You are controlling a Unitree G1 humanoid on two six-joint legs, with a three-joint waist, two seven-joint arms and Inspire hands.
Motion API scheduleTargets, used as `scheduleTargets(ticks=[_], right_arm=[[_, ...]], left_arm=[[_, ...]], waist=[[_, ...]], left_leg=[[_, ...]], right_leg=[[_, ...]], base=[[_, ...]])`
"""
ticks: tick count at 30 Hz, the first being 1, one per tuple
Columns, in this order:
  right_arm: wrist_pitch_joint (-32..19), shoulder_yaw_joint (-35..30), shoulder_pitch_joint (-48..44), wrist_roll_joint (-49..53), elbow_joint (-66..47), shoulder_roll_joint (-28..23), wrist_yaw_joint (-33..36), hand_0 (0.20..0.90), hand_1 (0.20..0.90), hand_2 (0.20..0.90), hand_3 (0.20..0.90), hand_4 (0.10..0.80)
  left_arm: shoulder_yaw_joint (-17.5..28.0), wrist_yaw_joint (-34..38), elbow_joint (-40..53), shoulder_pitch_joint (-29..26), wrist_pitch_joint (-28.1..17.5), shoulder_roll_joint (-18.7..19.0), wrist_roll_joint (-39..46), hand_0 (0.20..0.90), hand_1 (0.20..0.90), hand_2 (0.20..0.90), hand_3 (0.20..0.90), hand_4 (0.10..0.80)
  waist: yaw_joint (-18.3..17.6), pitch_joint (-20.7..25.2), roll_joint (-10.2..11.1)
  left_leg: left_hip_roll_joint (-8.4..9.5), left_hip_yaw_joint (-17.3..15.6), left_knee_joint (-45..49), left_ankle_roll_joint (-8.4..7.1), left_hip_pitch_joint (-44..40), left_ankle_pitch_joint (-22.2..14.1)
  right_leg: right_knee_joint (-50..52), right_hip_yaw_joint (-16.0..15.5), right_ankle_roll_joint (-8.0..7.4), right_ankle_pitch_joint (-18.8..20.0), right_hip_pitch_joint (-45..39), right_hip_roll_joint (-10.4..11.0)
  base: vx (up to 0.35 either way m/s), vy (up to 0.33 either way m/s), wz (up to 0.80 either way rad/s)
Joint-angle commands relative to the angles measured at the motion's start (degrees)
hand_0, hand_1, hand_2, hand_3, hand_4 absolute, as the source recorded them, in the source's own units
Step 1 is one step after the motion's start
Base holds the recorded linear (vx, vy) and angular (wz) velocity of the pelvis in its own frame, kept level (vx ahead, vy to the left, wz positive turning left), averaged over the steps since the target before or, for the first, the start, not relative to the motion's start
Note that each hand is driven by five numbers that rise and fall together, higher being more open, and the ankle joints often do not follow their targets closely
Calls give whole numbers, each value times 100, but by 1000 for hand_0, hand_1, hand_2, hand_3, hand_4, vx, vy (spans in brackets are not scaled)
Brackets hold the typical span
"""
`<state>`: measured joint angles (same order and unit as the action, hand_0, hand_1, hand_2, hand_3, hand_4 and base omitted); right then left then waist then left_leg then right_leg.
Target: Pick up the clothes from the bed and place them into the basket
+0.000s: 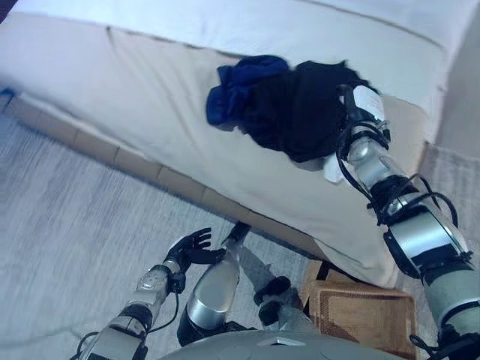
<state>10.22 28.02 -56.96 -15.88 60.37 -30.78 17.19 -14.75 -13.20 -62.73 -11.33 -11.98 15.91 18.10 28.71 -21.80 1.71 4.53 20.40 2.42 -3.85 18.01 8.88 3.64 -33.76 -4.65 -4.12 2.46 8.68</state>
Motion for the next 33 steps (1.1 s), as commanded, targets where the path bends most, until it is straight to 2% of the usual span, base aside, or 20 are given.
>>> scheduleTargets(ticks=[1, 4, 8, 12, 13, 14, 15, 18, 21, 23, 24, 26, 29, 33], right_arm=[[11, 217, -434, -316, -227, -335, 460, 900, 900, 900, 900, 800], [35, 252, -661, -475, -58, -411, 427, 900, 900, 900, 900, 800], [348, 323, -906, -672, 33, -525, 45, 900, 900, 900, 900, 800], [658, 394, -1096, -1001, 396, -522, -461, 900, 900, 900, 900, 800], [761, 463, -1152, -1031, 494, -529, -612, 822, 822, 822, 809, 709], [839, 498, -1204, -1020, 560, -543, -648, 462, 462, 462, 389, 289], [854, 533, -1278, -957, 584, -564, -614, 300, 300, 300, 200, 100], [695, 549, -1369, -593, 481, -576, -295, 300, 300, 300, 200, 100], [175, 419, -1439, 174, -117, -601, 446, 300, 300, 300, 200, 100], [-89, 132, -1405, 815, -1022, -649, 1010, 300, 300, 300, 200, 100], [-398, -232, -1255, 1005, -1626, -666, 1278, 300, 300, 300, 200, 100], [-867, -760, -959, 1277, -2489, -719, 1466, 300, 300, 300, 200, 100], [-1043, -1435, -526, 1369, -3656, -820, 1424, 300, 300, 300, 200, 100], [-1214, -2140, 338, 1212, -5154, -1042, 1665, 300, 300, 300, 200, 100]], left_arm=[[-161, -74, -424, 830, -190, 569, 56, 900, 900, 900, 900, 800], [-134, -170, -450, 893, -337, 439, 223, 900, 900, 900, 900, 800], [-126, -305, -317, 1002, -416, 262, 446, 900, 900, 900, 900, 800], [-133, -352, -136, 1062, -490, 257, 523, 900, 900, 900, 900, 800], [-93, -391, -60, 1061, -469, 298, 544, 900, 900, 900, 900, 800], [-77, -406, 2, 1053, -448, 339, 544, 900, 900, 900, 900, 800], [-68, -394, 71, 1059, -466, 397, 553, 900, 900, 900, 900, 800], [-28, -343, 253, 1087, -425, 510, 630, 900, 900, 900, 900, 800], [49, -246, 322, 1175, -395, 535, 710, 900, 900, 900, 900, 800], [174, -192, 316, 1270, -401, 514, 752, 900, 900, 900, 900, 800], [257, -133, 267, 1334, -420, 492, 744, 900, 900, 900, 900, 800], [389, -40, 204, 1402, -374, 477, 566, 900, 900, 900, 900, 800], [454, 30, 110, 1508, -351, 511, 391, 900, 900, 900, 900, 800], [518, 116, 4, 1659, -274, 478, -1, 900, 900, 900, 900, 800]], waist=[[84, 55, 3], [144, 36, -176], [172, -24, -412], [217, -207, -521], [246, -264, -517], [267, -313, -508], [284, -400, -474], [304, -521, -364], [264, -587, -230], [165, -584, -129], [71, -539, -44], [-89, -385, 91], [-325, -113, 176], [-787, 566, 232]], left_leg=[[25, -477, -30, 500, -124, -698], [64, -398, -26, 466, -13, -621], [132, -386, 185, 434, 195, -597], [182, -461, 523, 441, 488, -624], [185, -479, 592, 439, 575, -624], [185, -491, 647, 442, 642, -625], [175, -511, 734, 449, 742, -635], [128, -532, 770, 460, 843, -632], [65, -563, 805, 454, 807, -698], [9, -618, 814, 443, 697, -784], [-25, -670, 794, 444, 577, -849], [-85, -767, 708, 440, 344, -940], [-165, -920, 501, 442, -82, -1055], [-217, -1142, 114, 471, -825, -1148]], right_leg=[[1114, 104, 232, -371, 141, 346], [1285, 20, 253, -517, 239, 480], [1590, 54, 265, -676, 418, 665], [1955, 151, 240, -717, 659, 793], [1983, 166, 230, -714, 701, 787], [2015, 167, 218, -693, 746, 778], [2068, 184, 202, -643, 834, 765], [2016, 154, 132, -512, 925, 681], [1880, 157, 64, -327, 922, 616], [1732, 220, 43, -235, 853, 558], [1593, 288, 33, -177, 754, 505], [1325, 437, 21, -133, 563, 396], [1034, 657, 7, -109, 270, 263], [568, 1044, -1, -148, -177, 33]], base=[[25, 101, 26], [5, 164, 18], [11, 176, 9], [16, 80, 0], [0, 0, 0], [26, -68, 3], [13, -82, 1], [-4, -116, 1], [-6, -87, -8], [-9, -46, -28], [17, -47, -50], [85, -67, -61], [137, -52, -36], [134, -44, -34]])
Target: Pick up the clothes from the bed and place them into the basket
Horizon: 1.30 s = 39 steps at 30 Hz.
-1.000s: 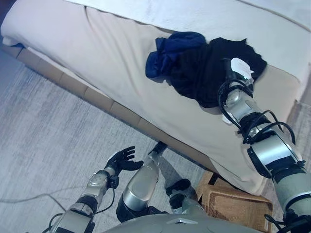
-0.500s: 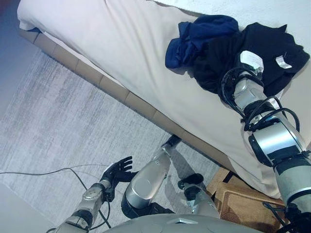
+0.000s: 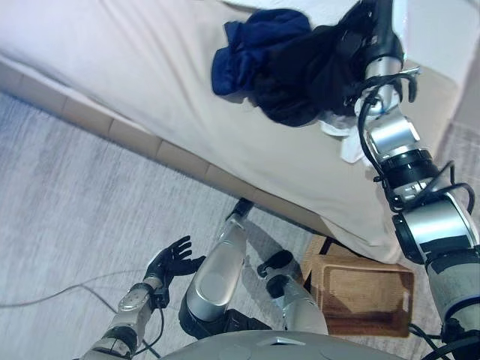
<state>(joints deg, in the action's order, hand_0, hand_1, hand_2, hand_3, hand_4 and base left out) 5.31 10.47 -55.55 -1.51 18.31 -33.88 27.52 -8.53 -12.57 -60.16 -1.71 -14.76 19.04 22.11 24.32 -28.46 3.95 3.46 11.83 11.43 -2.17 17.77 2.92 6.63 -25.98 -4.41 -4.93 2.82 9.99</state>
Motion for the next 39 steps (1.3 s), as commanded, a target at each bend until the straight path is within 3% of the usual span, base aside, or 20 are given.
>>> scheduleTargets(ticks=[1, 5, 11, 24, 32, 39], right_arm=[[-771, -474, 318, -267, -1084, -779, 734, 300, 300, 300, 200, 100], [-783, -714, 692, -462, -1504, -924, 964, 300, 300, 300, 200, 100], [-394, -1125, 1172, -534, -1940, -1471, 1247, 300, 300, 300, 200, 100], [-173, -2269, 1967, 193, -2122, -2642, 2023, 300, 300, 300, 200, 100], [-23, -2491, 2664, 314, -1339, -2581, 1477, 300, 300, 300, 200, 100], [212, -2422, 3597, 43, -629, -1943, 581, 300, 300, 300, 200, 100]], left_arm=[[-119, 66, -267, 718, -9, 154, -487, 900, 900, 900, 900, 800], [-146, 167, -385, 763, 29, 65, -838, 900, 900, 900, 900, 800], [-178, 295, -684, 684, 366, -6, -1473, 900, 900, 900, 900, 800], [-406, 202, -602, 340, 1311, -98, -1980, 900, 900, 900, 900, 800], [-696, 59, -433, 13, 1560, -61, -1991, 900, 900, 900, 900, 800], [-787, -43, -372, 52, 1512, 32, -2124, 900, 900, 900, 900, 800]], waist=[[-391, 1308, -14], [-658, 1714, 0], [-1206, 2315, 25], [-2172, 2699, 11], [-2549, 2697, -49], [-2720, 2596, -170]], left_leg=[[-96, -330, -820, 335, -822, -427], [-107, -483, -1057, 351, -1211, -455], [-189, -892, -1472, 341, -1862, -488], [-339, -1804, -1643, 214, -2353, -660], [-393, -2113, -1631, 210, -2533, -738], [-436, -2160, -1617, 217, -2632, -754]], right_leg=[[180, 218, 3, 49, -234, -103], [-60, 411, -42, 94, -431, -211], [-447, 744, -113, 234, -660, -354], [-1073, 1377, -110, 518, -808, -566], [-1011, 1709, -60, 476, -762, -660], [-960, 1873, -37, 451, -774, -672]], base=[[40, 10, -34], [46, -74, -35], [18, -128, -33], [-76, -94, -43], [-60, -77, -27], [-13, -112, -10]])
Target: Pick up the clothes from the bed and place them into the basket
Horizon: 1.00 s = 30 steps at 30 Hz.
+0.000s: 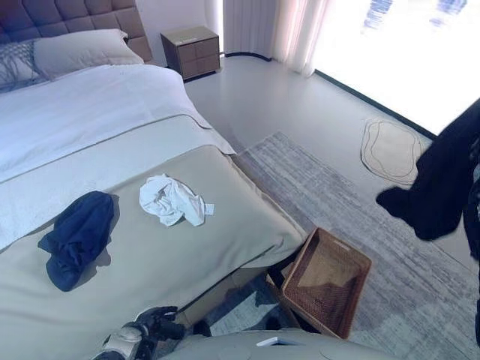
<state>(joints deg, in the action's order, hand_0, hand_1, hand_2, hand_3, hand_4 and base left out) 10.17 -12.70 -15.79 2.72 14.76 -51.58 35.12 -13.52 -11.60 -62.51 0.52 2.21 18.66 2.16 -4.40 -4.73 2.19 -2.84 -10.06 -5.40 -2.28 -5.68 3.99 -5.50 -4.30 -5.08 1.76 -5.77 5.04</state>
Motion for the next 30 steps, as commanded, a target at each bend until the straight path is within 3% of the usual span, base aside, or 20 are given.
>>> scheduleTargets(ticks=[1, 5, 9, 12, 13, 14, 17, 20, 21, 22, 26, 30], right_arm=[[-232, -81, -328, -446, -235, -107, -254, 300, 300, 300, 200, 100], [-92, 133, -125, -604, -15, 171, -517, 300, 300, 300, 200, 100], [-29, 491, -413, -839, 449, 118, -544, 300, 300, 300, 200, 100], [113, 940, -1116, -991, 874, -99, -478, 300, 300, 300, 200, 100], [112, 945, -1121, -990, 877, -100, -477, 300, 300, 300, 200, 100], [148, 1202, -1436, -1016, 1122, -145, -454, 300, 300, 300, 200, 100], [260, 1510, -1633, -1106, 1404, -61, -475, 300, 300, 300, 200, 100], [709, 1713, -1702, -1280, 1743, -29, -942, 300, 300, 300, 200, 100], [934, 1925, -1790, -1355, 2214, -25, -1375, 679, 679, 679, 642, 542], [905, 1969, -1816, -1348, 2297, -28, -1394, 900, 900, 900, 900, 800], [1015, 2656, -2068, -1624, 3438, -56, -2467, 900, 900, 900, 900, 800], [962, 2717, -2069, -1431, 3479, -63, -2415, 900, 900, 900, 900, 800]], left_arm=[[-295, -146, -134, -161, -201, 78, -136, 900, 900, 900, 900, 800], [-301, -140, -55, -136, -222, 142, -134, 900, 900, 900, 900, 800], [-507, -67, 61, -349, -266, 217, 113, 900, 900, 900, 900, 800], [-743, 124, 201, -847, -417, 183, 667, 900, 900, 900, 900, 800], [-741, 124, 201, -847, -417, 182, 667, 900, 900, 900, 900, 800], [-802, 234, 328, -1058, -512, 111, 896, 900, 900, 900, 900, 800], [-845, 314, 611, -1115, -643, 43, 1116, 900, 900, 900, 900, 800], [-858, 246, 762, -1104, -749, 54, 1214, 900, 900, 900, 900, 800], [-868, 217, 763, -1128, -785, 65, 1232, 900, 900, 900, 900, 800], [-862, 211, 764, -1134, -790, 67, 1231, 900, 900, 900, 900, 800], [-892, 134, 803, -1219, -791, 225, 1340, 900, 900, 900, 900, 800], [-848, 102, 857, -1245, -752, 340, 1382, 900, 900, 900, 900, 800]], waist=[[147, 210, -6], [119, 72, -116], [124, -216, -298], [40, -804, -592], [38, -794, -593], [13, -1129, -782], [32, -1464, -1027], [42, -1666, -1185], [58, -1736, -1221], [65, -1726, -1231], [204, -1849, -1229], [258, -1882, -1174]], left_leg=[[189, 29, 64, 224, -288, -859], [182, 30, 101, 226, -257, -849], [204, 150, 346, 223, 167, -834], [273, 320, 478, 208, 804, -651], [273, 320, 480, 209, 818, -650], [307, 398, 440, 196, 1069, -481], [319, 491, 290, 152, 1291, -263], [327, 522, 193, 89, 1410, -149], [329, 524, 167, 57, 1435, -123], [323, 520, 168, 54, 1471, -109], [293, 550, 166, 14, 1559, -58], [256, 557, 204, -11, 1579, -45]], right_leg=[[252, -290, 30, -216, 85, -177], [349, -298, 38, -246, 160, -148], [695, -345, 70, -327, 646, -48], [1092, -277, 134, -364, 1394, 25], [1093, -277, 134, -362, 1407, 26], [1222, -208, 178, -360, 1698, 6], [1290, -186, 214, -348, 1945, -24], [1290, -224, 235, -347, 2069, 1], [1306, -261, 245, -362, 2112, 17], [1285, -265, 248, -335, 2139, 14], [1268, -429, 299, -332, 2173, 37], [1266, -526, 327, -332, 2135, 12]], base=[[20, -134, -26], [15, -148, -10], [-150, -97, -2], [-387, 20, -8], [-305, 34, -10], [-261, 11, -11], [-171, -20, -6], [-43, -10, 0], [-31, -7, -1], [-31, -32, -2], [-17, -76, 4], [25, -77, 17]])
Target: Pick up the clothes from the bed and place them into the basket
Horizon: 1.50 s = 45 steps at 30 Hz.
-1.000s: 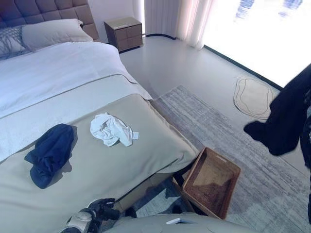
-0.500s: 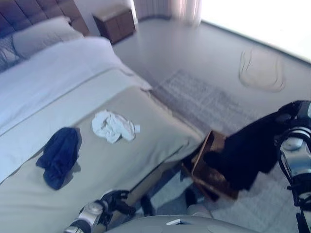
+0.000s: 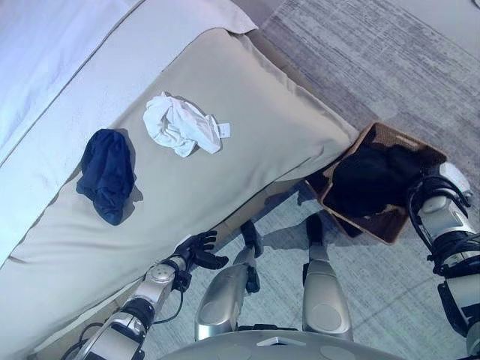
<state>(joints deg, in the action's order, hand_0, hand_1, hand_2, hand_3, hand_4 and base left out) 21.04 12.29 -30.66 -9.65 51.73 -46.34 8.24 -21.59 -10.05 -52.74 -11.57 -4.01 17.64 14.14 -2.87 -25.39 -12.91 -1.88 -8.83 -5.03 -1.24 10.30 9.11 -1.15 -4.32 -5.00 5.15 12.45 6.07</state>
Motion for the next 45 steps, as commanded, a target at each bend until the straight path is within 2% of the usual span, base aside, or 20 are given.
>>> scheduleTargets(ticks=[1, 5, 8, 10, 14, 15, 17, 22, 26, 27, 28, 29, 32, 35, 41, 45], right_arm=[[-132, 160, -578, -88, -360, -591, 356, 900, 900, 900, 900, 800], [-461, -209, -440, 407, -1053, -673, 889, 900, 900, 900, 900, 800], [-675, -809, -163, 408, -2090, -706, 1171, 900, 900, 900, 900, 800], [-735, -1228, 34, 356, -3226, -625, 1225, 900, 900, 900, 900, 800], [-1020, -1300, 184, -130, -4615, -339, 650, 900, 900, 900, 900, 800], [-1019, -1279, 178, -159, -4636, -337, 612, 900, 900, 900, 900, 800], [-1114, -982, 52, -203, -4677, -362, 75, 900, 900, 900, 900, 800], [-987, -98, -583, -398, -3887, -197, -517, 900, 900, 900, 900, 800], [-723, 686, -1656, -110, -2535, 160, 98, 900, 900, 900, 900, 800], [-697, 738, -1768, -61, -2419, 189, 133, 900, 900, 900, 900, 800], [-647, 916, -2170, 19, -1982, 316, 367, 900, 900, 900, 900, 800], [-557, 1049, -2550, 150, -1648, 415, 577, 900, 900, 900, 900, 800], [-474, 1221, -3338, 340, -837, 645, 1184, 900, 900, 900, 900, 800], [-255, 1253, -3949, 560, -162, 852, 1780, 900, 900, 900, 900, 800], [381, 1247, -4277, 1062, 934, 909, 1892, 900, 900, 900, 900, 800], [834, 1281, -4339, 1355, 1532, 854, 1547, 900, 900, 900, 900, 800]], left_arm=[[-15, -56, -112, -32, -117, 473, 206, 900, 900, 900, 900, 800], [109, -8, -40, 97, -35, 514, 273, 900, 900, 900, 900, 800], [323, 20, -7, 333, -8, 510, 276, 900, 900, 900, 900, 800], [524, 30, -90, 484, 8, 452, 286, 900, 900, 900, 900, 800], [874, 45, -307, 700, 119, 293, 188, 900, 900, 900, 900, 800], [888, 38, -318, 706, 121, 286, 163, 900, 900, 900, 900, 800], [942, 12, -464, 813, 133, 223, 93, 900, 900, 900, 900, 800], [874, -33, -634, 889, 147, 236, -18, 900, 900, 900, 900, 800], [723, -58, -588, 631, 130, 546, 169, 900, 900, 900, 900, 800], [702, -65, -588, 600, 136, 574, 200, 900, 900, 900, 900, 800], [631, -47, -599, 491, 122, 651, 327, 900, 900, 900, 900, 800], [588, -24, -585, 410, 142, 703, 487, 900, 900, 900, 900, 800], [544, 20, -558, 284, 107, 770, 742, 900, 900, 900, 900, 800], [694, 27, -448, 297, 25, 758, 937, 900, 900, 900, 900, 800], [738, -85, -287, 660, -366, 564, 1263, 900, 900, 900, 900, 800], [708, -199, -181, 821, -583, 493, 1394, 900, 900, 900, 900, 800]], waist=[[107, 187, 363], [106, 226, 497], [116, 322, 655], [131, 433, 792], [276, 677, 1050], [287, 700, 1060], [483, 811, 1167], [1156, 789, 1373], [1752, 434, 1525], [1801, 396, 1531], [1985, 251, 1520], [2132, 114, 1479], [2454, -164, 1358], [2779, -421, 1247], [3115, -440, 1014], [3180, -440, 879]], left_leg=[[152, 428, 167, -122, -27, -559], [125, 429, 134, -138, -146, -584], [94, 394, 120, -141, -301, -646], [96, 387, 165, -133, -408, -718], [173, 464, 405, -88, -533, -883], [180, 472, 422, -82, -510, -875], [231, 561, 605, -49, -548, -975], [387, 1054, 1124, 94, -370, -1123], [498, 1437, 1347, 238, 7, -1135], [505, 1467, 1362, 248, 47, -1133], [510, 1580, 1440, 247, 135, -1264], [550, 1670, 1520, 279, 303, -1247], [662, 1894, 1641, 343, 721, -1157], [717, 2004, 1641, 355, 1181, -983], [799, 2066, 1671, 360, 2079, -701], [846, 2008, 1837, 361, 2630, -600]], right_leg=[[824, -540, 330, -675, 297, -112], [745, -560, 332, -668, 128, -180], [667, -605, 313, -680, -78, -192], [630, -660, 296, -689, -229, -178], [563, -792, 267, -695, -532, -98], [547, -806, 267, -674, -530, -91], [550, -945, 265, -716, -713, -22], [824, -1348, 288, -860, -931, 136], [1197, -1672, 266, -941, -811, 207], [1222, -1702, 270, -939, -790, 214], [1430, -1735, 256, -1087, -734, 246], [1597, -1820, 279, -1106, -611, 302], [1968, -2014, 297, -1121, -276, 448], [2331, -2310, 237, -1150, 130, 611], [2958, -2716, 155, -1291, 967, 936], [3336, -2715, 173, -1507, 1409, 999]], base=[[38, -41, 29], [63, 4, 24], [122, 64, 23], [148, 111, 17], [155, 151, 18], [150, 155, 24], [189, 182, 26], [179, 184, 46], [32, 55, 62], [37, 12, 60], [41, 80, 48], [4, 103, 47], [-56, 150, 52], [-56, 124, 45], [-35, 131, 25], [-7, 52, 22]])
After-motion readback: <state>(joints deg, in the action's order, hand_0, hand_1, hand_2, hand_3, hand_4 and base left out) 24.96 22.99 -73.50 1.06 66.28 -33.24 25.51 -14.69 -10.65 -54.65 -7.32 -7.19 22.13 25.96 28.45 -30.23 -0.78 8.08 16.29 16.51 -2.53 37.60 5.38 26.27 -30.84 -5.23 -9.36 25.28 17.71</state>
